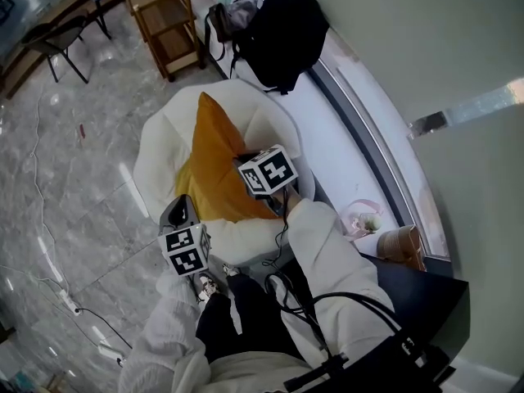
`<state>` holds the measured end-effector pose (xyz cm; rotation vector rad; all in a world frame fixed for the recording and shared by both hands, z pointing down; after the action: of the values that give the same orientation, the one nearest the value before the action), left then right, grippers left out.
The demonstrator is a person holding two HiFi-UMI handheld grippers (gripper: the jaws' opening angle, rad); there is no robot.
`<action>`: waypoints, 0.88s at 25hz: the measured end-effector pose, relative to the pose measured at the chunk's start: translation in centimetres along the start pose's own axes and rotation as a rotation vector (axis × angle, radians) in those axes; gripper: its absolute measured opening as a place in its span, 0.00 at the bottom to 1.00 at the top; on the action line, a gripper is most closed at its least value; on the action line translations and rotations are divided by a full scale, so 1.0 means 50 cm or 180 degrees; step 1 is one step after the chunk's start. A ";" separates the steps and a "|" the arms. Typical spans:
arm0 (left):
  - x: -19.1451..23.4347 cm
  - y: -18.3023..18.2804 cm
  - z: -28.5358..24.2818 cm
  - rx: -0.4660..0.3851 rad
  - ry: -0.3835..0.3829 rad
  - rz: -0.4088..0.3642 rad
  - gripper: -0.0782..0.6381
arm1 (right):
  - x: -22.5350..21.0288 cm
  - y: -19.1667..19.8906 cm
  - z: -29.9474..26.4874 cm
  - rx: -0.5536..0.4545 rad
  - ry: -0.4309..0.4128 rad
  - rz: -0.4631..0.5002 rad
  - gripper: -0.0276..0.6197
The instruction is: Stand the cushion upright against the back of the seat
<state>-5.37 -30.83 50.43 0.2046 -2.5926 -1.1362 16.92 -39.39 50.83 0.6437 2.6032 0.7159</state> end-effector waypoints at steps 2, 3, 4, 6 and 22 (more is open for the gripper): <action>0.001 0.013 -0.007 0.0043 0.0007 0.0022 0.10 | -0.028 0.028 -0.022 0.0094 0.0138 -0.0143 0.15; 0.001 0.023 -0.009 0.0079 0.0012 0.0035 0.10 | -0.039 0.050 -0.034 0.0134 0.0209 -0.0227 0.15; 0.001 0.035 -0.010 0.0119 0.0019 0.0046 0.10 | -0.048 0.071 -0.045 0.0147 0.0291 -0.0282 0.15; 0.002 0.053 -0.016 0.0197 0.0030 0.0052 0.10 | -0.061 0.094 -0.055 0.0062 0.0471 -0.0302 0.15; -0.012 0.072 -0.054 0.0382 0.0127 -0.0010 0.10 | -0.147 0.083 -0.049 -0.0316 0.0921 -0.0590 0.31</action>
<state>-3.95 -30.13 54.69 0.2554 -2.6278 -0.9681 23.28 -40.93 56.69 0.2808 2.8164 0.9300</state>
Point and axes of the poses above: the fingertips, and each gripper's own axes: z backward along the fingers, x to its left, y out of its underside, the point moved 10 cm from there along z, backward along the fingers, and after that the axes turned 5 degrees about z, right-handed, at the moved point
